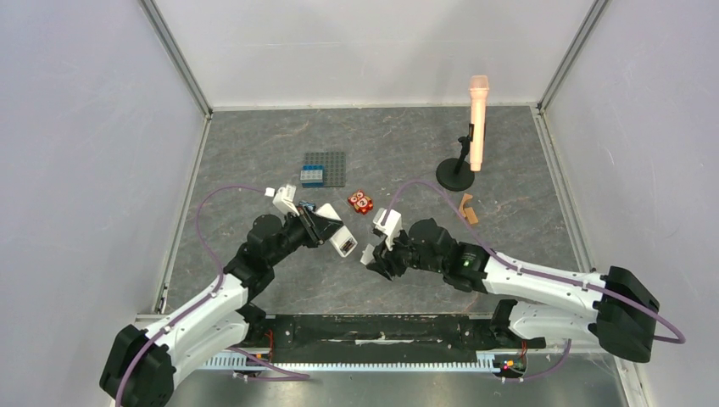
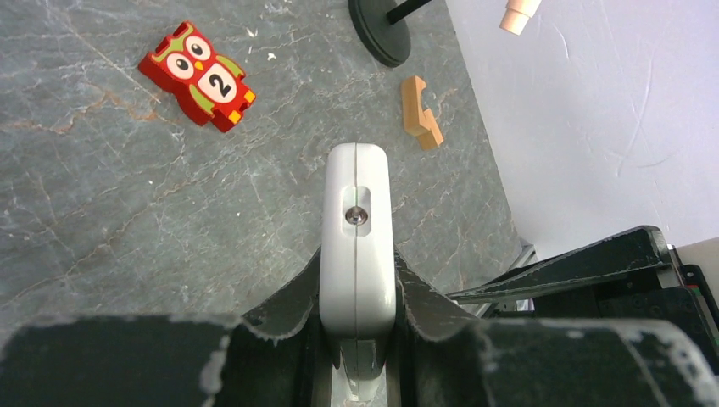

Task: Load the batteries into the remote control

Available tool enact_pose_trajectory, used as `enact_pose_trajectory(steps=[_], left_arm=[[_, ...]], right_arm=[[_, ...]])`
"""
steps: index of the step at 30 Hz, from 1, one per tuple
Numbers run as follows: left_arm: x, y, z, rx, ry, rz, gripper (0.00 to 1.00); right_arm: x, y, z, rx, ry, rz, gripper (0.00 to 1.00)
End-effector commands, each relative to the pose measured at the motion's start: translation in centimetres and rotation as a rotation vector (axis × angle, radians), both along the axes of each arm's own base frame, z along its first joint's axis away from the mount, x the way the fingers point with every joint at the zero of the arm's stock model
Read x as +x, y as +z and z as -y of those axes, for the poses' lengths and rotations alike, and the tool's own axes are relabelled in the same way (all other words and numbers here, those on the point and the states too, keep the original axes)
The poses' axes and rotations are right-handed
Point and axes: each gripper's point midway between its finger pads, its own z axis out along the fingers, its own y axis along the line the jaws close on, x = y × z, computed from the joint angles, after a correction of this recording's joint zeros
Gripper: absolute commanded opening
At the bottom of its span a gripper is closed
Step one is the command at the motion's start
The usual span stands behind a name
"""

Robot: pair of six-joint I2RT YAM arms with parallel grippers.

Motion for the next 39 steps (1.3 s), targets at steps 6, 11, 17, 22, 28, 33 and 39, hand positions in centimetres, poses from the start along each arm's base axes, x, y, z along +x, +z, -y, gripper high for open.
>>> enact_pose_trajectory(steps=[6,11,17,22,28,33,39], left_arm=[[0.2,1.9,-0.2,0.012,-0.013,0.149,0.02],[-0.1,2.1,-0.2,0.013,-0.026,0.175,0.02],[-0.5,2.4,0.1,0.011,-0.058,0.2,0.02],[-0.7,2.4,0.1,0.009,-0.071,0.213,0.02],[-0.9,2.4,0.2,-0.006,-0.078,0.223,0.02],[-0.9,2.4,0.0,-0.008,-0.069,0.237,0.02],[-0.9,2.6,0.1,-0.016,-0.071,0.246,0.02]], right_arm=[[2.0,2.7,-3.8,0.11,-0.081,0.039,0.32],[2.1,2.7,-4.6,0.119,-0.107,0.031,0.32],[2.6,2.7,-5.3,0.114,-0.143,0.029,0.32],[2.8,2.4,-5.8,0.101,-0.148,0.027,0.32],[2.9,1.5,-6.0,0.075,-0.155,0.014,0.32],[2.9,0.6,-6.4,0.044,-0.145,0.001,0.32],[2.9,0.1,-6.6,0.033,-0.144,-0.011,0.32]])
